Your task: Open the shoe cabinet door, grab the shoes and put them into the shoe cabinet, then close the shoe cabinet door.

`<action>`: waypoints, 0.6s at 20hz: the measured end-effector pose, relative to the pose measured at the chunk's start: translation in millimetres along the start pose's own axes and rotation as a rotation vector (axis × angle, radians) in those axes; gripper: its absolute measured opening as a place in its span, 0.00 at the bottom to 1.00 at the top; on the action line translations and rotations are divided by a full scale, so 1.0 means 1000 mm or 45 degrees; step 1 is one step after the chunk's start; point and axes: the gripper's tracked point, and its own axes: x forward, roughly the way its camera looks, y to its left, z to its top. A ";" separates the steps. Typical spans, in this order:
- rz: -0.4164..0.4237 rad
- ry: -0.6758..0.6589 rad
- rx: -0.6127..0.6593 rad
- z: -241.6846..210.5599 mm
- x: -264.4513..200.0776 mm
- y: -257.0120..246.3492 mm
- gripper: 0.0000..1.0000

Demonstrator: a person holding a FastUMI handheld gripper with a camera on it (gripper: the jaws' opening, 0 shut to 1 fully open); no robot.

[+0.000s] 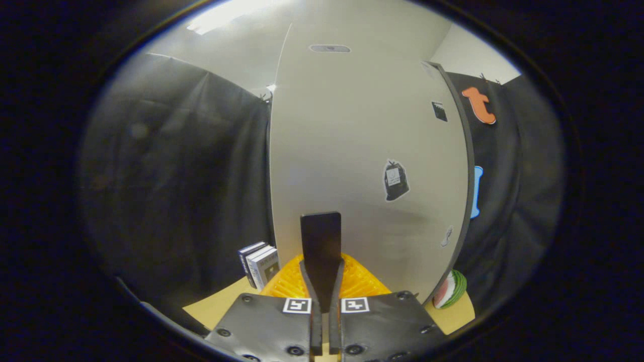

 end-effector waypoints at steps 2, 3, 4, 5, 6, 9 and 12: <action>0.016 0.007 -0.002 0.002 -0.018 -0.015 0.07; 0.022 0.008 0.001 0.001 -0.028 -0.019 0.07; 0.025 0.010 0.001 0.001 -0.035 -0.025 0.07; 0.024 0.013 0.002 0.002 -0.043 -0.031 0.07; 0.018 0.013 0.004 0.002 -0.051 -0.039 0.07; -0.038 0.006 0.009 0.001 -0.078 -0.065 0.07; -0.106 0.005 0.004 0.002 -0.102 -0.087 0.06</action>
